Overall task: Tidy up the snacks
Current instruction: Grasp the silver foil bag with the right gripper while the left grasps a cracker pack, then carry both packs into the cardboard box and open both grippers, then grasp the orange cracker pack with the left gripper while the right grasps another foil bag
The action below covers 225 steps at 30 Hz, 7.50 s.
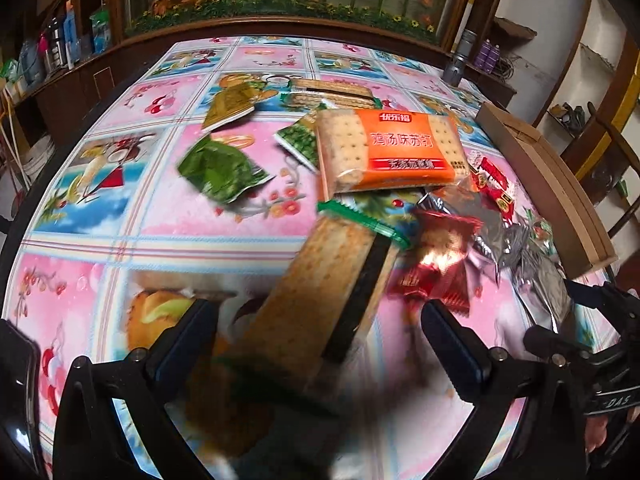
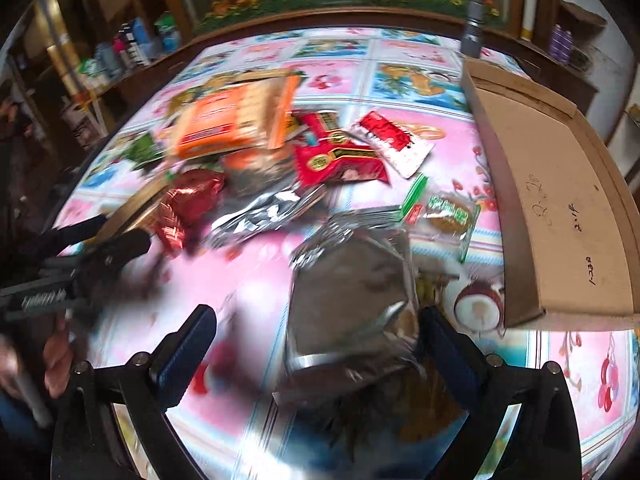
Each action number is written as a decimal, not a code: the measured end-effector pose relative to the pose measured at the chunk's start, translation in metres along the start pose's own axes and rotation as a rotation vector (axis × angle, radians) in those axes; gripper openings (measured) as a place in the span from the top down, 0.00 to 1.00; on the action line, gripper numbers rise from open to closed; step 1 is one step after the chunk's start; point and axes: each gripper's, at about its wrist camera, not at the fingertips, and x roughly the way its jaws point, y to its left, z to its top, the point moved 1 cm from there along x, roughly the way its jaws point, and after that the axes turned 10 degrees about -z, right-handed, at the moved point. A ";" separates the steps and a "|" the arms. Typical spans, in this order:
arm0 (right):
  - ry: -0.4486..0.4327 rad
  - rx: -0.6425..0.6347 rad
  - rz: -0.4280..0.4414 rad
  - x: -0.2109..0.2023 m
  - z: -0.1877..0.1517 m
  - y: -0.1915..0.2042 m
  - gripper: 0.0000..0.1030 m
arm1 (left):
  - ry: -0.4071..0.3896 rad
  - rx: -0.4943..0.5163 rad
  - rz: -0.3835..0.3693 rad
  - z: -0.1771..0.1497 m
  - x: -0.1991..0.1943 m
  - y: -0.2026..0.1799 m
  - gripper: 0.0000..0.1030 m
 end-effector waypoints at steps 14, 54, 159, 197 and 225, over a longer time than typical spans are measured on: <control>-0.020 0.032 0.015 0.001 0.005 -0.012 0.30 | -0.056 -0.044 -0.116 -0.006 -0.019 0.015 0.20; -0.232 0.161 0.072 -0.048 0.023 -0.061 0.39 | 0.014 0.097 -0.042 0.002 -0.011 -0.019 0.56; -0.150 0.700 0.034 0.039 0.100 -0.277 0.35 | 0.034 0.137 -0.303 0.174 0.179 -0.259 0.59; -0.276 0.034 0.358 0.013 0.108 -0.064 0.35 | 0.036 0.230 0.010 0.073 0.056 -0.021 0.25; -0.159 -0.279 0.170 0.055 0.073 0.015 0.38 | -0.038 0.091 0.090 0.055 0.055 -0.032 0.27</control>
